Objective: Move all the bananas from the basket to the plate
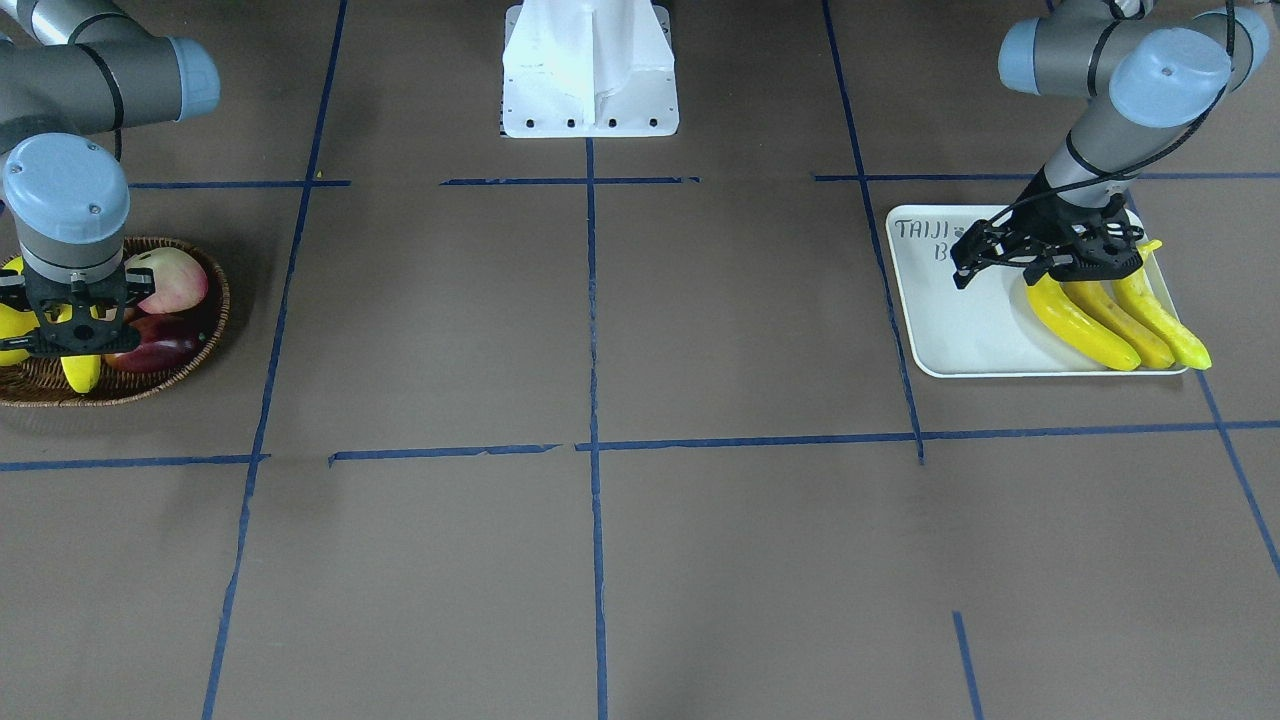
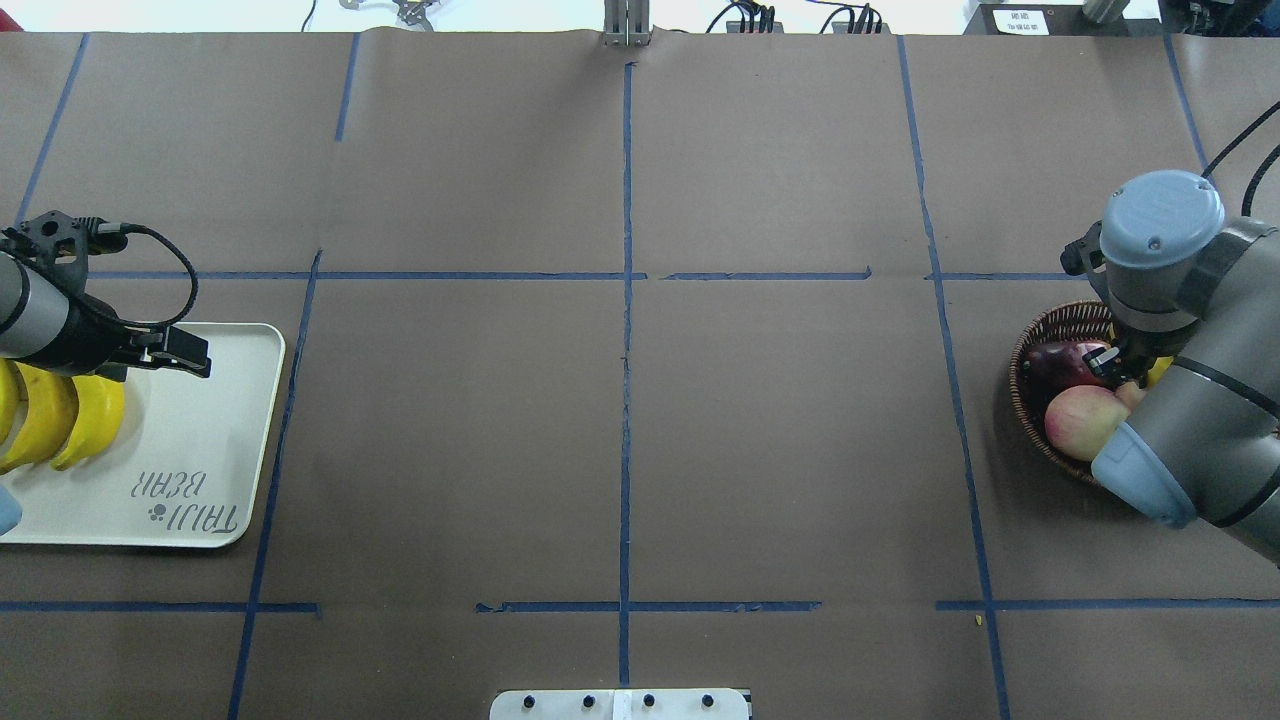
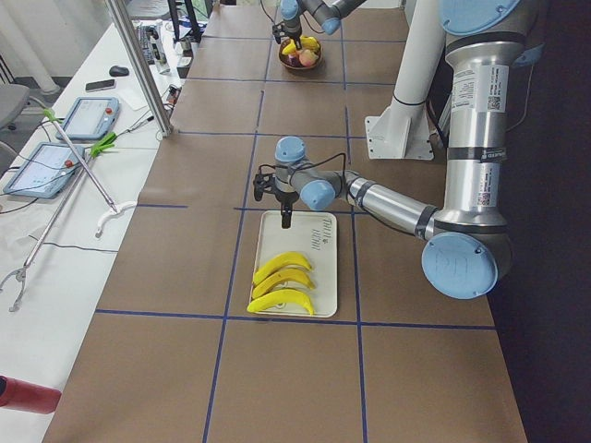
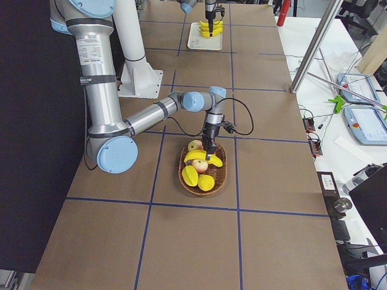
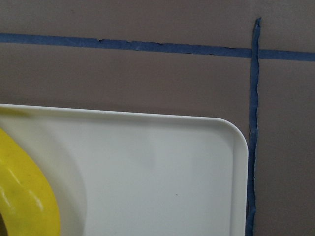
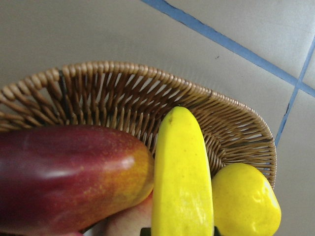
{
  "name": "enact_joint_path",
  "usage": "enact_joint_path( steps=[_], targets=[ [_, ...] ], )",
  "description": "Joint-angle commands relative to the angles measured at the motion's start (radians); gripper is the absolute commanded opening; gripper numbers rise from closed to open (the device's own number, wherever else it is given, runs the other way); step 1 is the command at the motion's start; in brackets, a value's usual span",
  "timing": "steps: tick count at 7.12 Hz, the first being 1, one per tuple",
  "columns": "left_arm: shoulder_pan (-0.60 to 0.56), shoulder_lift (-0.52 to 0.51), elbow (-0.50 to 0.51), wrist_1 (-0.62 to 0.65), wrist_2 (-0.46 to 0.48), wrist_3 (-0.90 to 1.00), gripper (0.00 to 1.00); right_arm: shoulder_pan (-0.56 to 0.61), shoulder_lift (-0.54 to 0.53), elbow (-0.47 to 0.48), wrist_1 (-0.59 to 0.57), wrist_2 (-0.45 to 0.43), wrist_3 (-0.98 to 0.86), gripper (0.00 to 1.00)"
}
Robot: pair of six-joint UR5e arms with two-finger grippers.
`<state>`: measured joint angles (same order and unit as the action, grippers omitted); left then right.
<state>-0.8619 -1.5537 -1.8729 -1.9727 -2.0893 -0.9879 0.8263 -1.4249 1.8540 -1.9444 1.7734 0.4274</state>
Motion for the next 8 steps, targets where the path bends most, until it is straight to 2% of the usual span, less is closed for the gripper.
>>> enact_joint_path(
  steps=[1, 2, 4, 5, 6, 8],
  targets=[
    [0.001, 0.000, 0.000, 0.000, 0.000, 0.000, 1.00, 0.005, 0.009, 0.007, -0.005, 0.001, -0.004, 0.00],
    [0.001, -0.005, 0.000, 0.000, -0.002, -0.002, 1.00, 0.029, 0.009, 0.039, -0.011, 0.005, -0.010, 0.00],
    [0.004, -0.011, -0.008, -0.008, -0.005, -0.002, 1.00, 0.089, 0.009, 0.179, -0.063, 0.043, -0.073, 0.00],
    [0.004, -0.047, -0.015, -0.012, -0.005, -0.005, 1.00, 0.108, 0.012, 0.232, -0.048, 0.143, -0.073, 0.00],
    [0.006, -0.087, -0.015, -0.014, -0.014, -0.027, 1.00, 0.112, 0.053, 0.252, -0.033, 0.209, -0.069, 0.00],
    [0.050, -0.213, -0.012, -0.018, -0.017, -0.176, 1.00, 0.111, 0.150, 0.266, -0.031, 0.254, -0.062, 0.01]
  ],
)
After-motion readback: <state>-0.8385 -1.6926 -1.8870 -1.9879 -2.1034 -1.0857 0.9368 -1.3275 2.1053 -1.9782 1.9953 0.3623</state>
